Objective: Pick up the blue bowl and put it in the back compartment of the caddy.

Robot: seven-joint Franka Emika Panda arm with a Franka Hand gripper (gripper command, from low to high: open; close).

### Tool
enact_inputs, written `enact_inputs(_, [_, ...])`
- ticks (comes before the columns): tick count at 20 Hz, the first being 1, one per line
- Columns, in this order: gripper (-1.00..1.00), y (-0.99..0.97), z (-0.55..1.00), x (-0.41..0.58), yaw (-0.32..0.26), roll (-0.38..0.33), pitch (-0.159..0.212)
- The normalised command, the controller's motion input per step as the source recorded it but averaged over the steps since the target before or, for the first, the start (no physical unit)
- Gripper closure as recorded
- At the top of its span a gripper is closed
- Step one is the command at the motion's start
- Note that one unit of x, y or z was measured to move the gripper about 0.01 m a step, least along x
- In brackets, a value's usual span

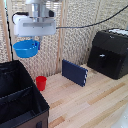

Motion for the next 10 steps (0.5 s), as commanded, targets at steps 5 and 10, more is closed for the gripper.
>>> enact_inputs(5, [1.00,0.86,-0.05,0.426,-0.003,-0.062,-0.016])
enact_inputs(10, [1.00,0.49,-0.07,0.529,-0.127,-0.059,-0.038])
